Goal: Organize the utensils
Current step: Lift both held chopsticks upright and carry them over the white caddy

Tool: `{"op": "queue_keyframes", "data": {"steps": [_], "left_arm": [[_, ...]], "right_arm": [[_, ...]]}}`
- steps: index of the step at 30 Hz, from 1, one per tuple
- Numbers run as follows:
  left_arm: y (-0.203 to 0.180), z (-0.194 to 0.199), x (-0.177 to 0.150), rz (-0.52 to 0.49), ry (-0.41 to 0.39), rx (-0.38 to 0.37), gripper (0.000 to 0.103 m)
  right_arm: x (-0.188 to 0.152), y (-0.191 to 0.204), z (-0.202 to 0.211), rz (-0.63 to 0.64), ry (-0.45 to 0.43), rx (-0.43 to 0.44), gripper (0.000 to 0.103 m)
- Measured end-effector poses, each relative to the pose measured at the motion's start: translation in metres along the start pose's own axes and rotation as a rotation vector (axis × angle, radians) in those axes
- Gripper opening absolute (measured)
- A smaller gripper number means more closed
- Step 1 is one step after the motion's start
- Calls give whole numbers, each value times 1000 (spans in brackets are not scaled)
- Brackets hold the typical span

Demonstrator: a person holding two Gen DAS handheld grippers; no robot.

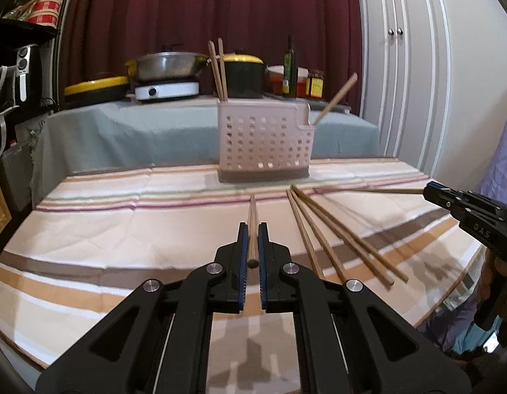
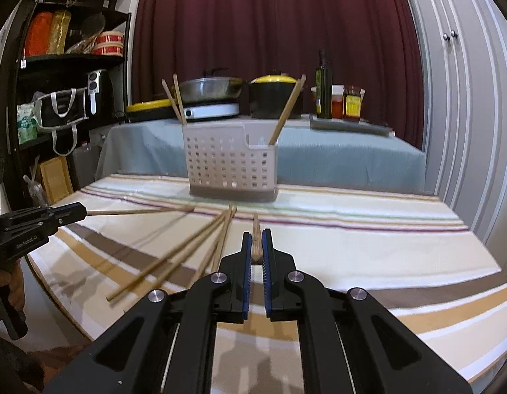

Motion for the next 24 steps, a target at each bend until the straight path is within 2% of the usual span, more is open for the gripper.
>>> {"op": "queue_keyframes", "data": {"steps": [9, 15, 24], "left_arm": [[10, 25, 45, 1, -72, 35, 6], [15, 31, 70, -12, -71, 44, 6], [29, 14, 100, 17, -39, 32, 6]], "right_arm": [[42, -2, 23, 5, -64, -17, 7], [62, -5, 22, 2, -49, -20, 7], [92, -9, -3, 6, -43, -18, 7]]}}
Point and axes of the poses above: each gripper's, at about its wrist camera, not at the fingertips, and z roughly against the way its jaws point, y to its left, x to its top, the point moved 7 cm from there along -z, roughly the way its jaws point, and after that the axes turned 1 degree about z, right-handed, at the moved point
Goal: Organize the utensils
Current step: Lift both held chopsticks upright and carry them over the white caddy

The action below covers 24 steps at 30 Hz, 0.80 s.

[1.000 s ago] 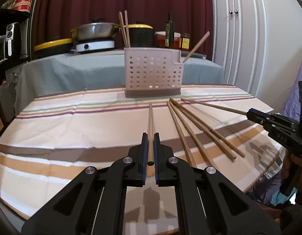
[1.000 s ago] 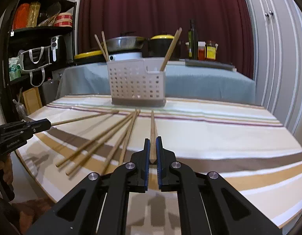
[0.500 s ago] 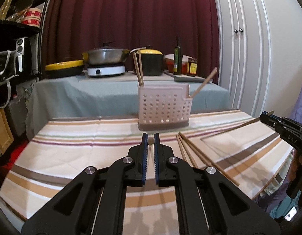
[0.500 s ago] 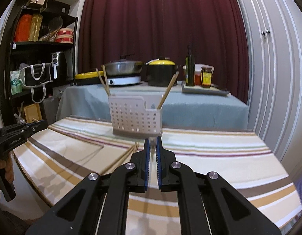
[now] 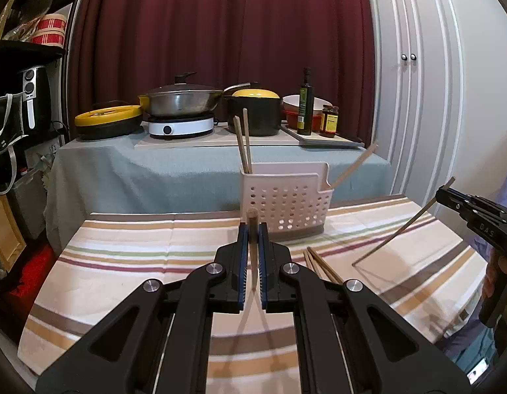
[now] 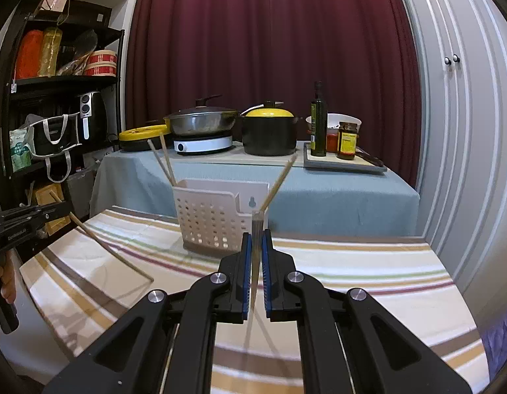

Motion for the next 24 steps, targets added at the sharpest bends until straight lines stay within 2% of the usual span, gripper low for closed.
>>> {"op": "queue_keyframes", "data": {"steps": [14, 20, 24], "left_arm": [[18, -40, 34, 49, -36, -5, 7], [16, -47, 46, 55, -48, -16, 7], [13, -44, 64, 60, -80, -39, 6]], "right_arm": [[27, -4, -42, -19, -56, 19, 7], [36, -1, -48, -25, -65, 30, 7], [47, 2, -45, -20, -89, 41, 7]]}}
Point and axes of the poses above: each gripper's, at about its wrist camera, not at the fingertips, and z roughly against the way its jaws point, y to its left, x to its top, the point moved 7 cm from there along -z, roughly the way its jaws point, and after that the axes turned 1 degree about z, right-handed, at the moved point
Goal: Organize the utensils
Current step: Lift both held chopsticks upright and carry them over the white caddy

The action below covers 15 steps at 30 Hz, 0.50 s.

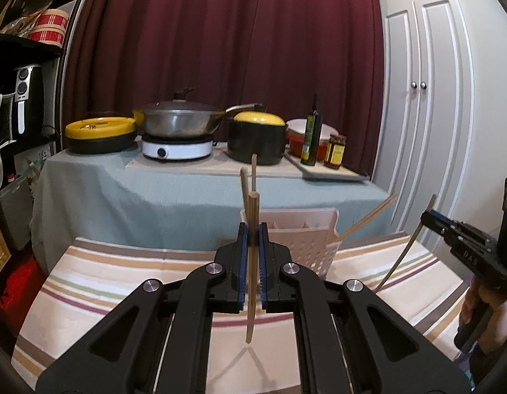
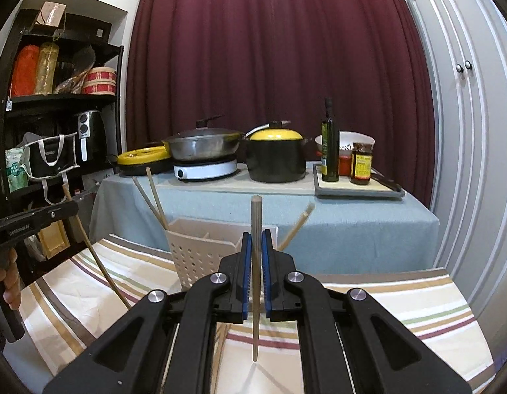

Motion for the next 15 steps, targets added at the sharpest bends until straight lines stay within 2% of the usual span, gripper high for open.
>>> {"op": "queue_keyframes", "data": {"steps": [10, 15], "left_arm": [[-26, 3, 65, -44, -129, -67, 6], [-42, -8, 96, -79, -192, -84, 7]], "right_arm": [[53, 5, -2, 1, -116, 48, 7], [84, 10, -11, 28, -189, 56, 7]]}}
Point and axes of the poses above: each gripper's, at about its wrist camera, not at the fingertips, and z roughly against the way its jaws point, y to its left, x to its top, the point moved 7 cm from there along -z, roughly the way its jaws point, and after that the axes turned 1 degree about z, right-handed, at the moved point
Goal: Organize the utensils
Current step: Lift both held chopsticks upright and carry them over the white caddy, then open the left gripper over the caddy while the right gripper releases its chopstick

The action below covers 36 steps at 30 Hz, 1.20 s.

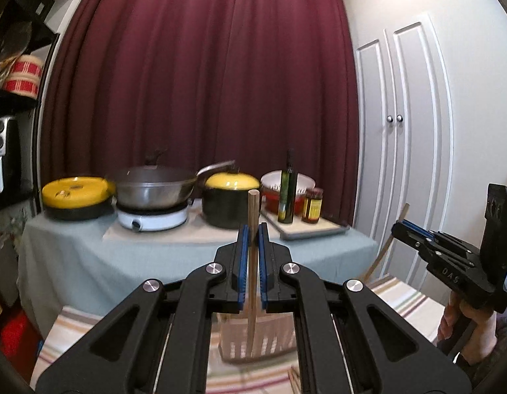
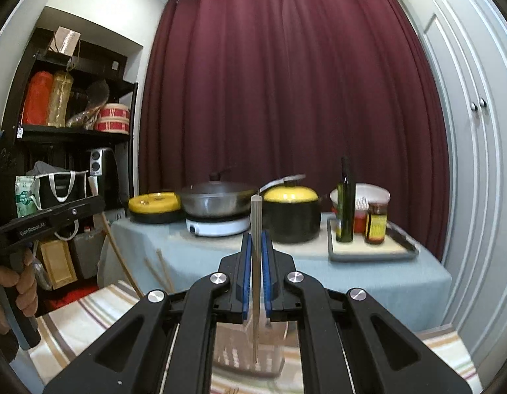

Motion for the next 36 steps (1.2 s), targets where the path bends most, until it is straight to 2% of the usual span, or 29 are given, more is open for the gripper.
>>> {"op": "queue_keyframes", "data": {"steps": [8, 16, 19, 20, 23, 24, 25, 27, 28, 30, 32, 36], "left_arm": [[-5, -47, 25, -27, -57, 10, 7], [4, -89, -13, -19, 25, 27, 7], [5, -96, -27, -8, 58, 4, 7], [5, -99, -32, -3, 74, -3, 9], [4, -102, -44, -6, 102, -12, 33], [2, -100, -46, -7, 102, -17, 37], [1, -98, -48, -9, 101, -19, 37], [0, -95, -49, -16, 104, -19, 39], [-1, -91, -49, -16, 101, -18, 41], [0, -85, -49, -6, 91, -12, 53], [1, -77, -49, 8, 87, -10, 58], [3, -59, -51, 31, 87, 0, 60]], "right_arm": [[15, -5, -37, 17, -32, -10, 7], [-20, -7, -63, 13, 41, -13, 7], [-34, -6, -70, 21, 74, -12, 7], [-39, -6, -73, 18, 89, -6, 7], [-48, -9, -76, 5, 107, -15, 8], [-50, -10, -76, 0, 112, -15, 12], [-51, -11, -75, -5, 112, -17, 15], [-51, -11, -70, -3, 109, -28, 29], [-50, -10, -66, 1, 104, -33, 31], [-48, -9, -60, 15, 95, -45, 41], [-45, -7, -52, 27, 85, -57, 45], [-43, -5, -35, 32, 83, -62, 46]]}}
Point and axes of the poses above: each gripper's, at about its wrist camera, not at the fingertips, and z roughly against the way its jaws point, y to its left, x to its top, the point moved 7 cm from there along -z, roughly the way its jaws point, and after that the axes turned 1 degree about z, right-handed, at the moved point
